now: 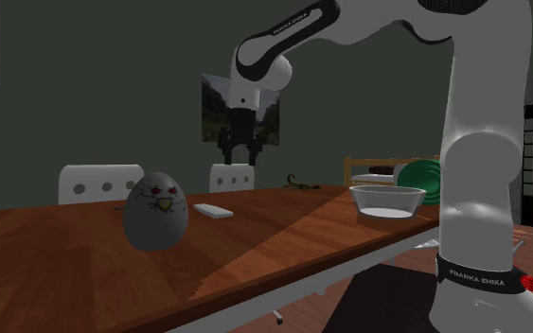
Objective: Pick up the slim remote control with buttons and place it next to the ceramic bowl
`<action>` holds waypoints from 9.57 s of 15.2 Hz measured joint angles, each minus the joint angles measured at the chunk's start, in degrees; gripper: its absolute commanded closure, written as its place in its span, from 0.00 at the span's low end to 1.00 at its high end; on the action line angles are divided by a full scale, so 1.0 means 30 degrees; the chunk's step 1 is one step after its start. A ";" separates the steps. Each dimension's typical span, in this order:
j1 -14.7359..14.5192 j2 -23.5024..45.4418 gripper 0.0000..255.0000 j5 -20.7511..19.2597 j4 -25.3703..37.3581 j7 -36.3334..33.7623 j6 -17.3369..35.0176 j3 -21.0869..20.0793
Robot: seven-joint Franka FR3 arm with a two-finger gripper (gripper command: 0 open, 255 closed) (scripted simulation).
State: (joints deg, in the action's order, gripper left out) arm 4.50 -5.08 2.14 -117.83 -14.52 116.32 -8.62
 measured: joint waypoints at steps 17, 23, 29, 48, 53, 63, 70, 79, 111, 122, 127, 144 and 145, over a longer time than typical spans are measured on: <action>-0.0349 1.1950 0.00 -0.2000 1.0666 -0.3714 -0.0176 0.0749; -0.0318 1.2524 0.00 -0.2069 1.0144 -0.3720 0.0909 0.0813; -0.0311 1.2567 1.00 -0.2072 1.0143 -0.3713 0.0965 0.0818; -0.0290 1.1829 1.00 -0.1970 1.1072 -0.3636 -0.0695 0.0765; -0.0327 1.1463 1.00 -0.1921 1.1810 -0.3640 -0.1797 0.0723; -0.0327 1.1085 1.00 -0.1849 1.3787 -0.3525 -0.4144 0.0697; -0.0259 1.0650 1.00 -0.1789 1.4622 -0.3393 -0.5417 0.0693; 0.2033 0.6334 1.00 -0.1175 0.8368 -0.0433 -0.3419 0.1508; 0.9386 0.2132 1.00 -0.0802 0.2857 1.3464 -0.2006 0.8006; 1.0793 0.3793 1.00 -0.0199 0.3346 1.6285 -0.0914 0.9191; 1.0813 0.4183 1.00 -0.0045 0.2516 1.6373 0.0281 0.9169; 1.0973 0.5984 1.00 0.0734 0.0497 1.6873 0.4001 0.9007; 1.0976 0.6012 1.00 0.0747 0.0482 1.6880 0.4046 0.9003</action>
State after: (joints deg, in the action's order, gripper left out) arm 37.42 12.96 4.38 -116.39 36.12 128.46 18.39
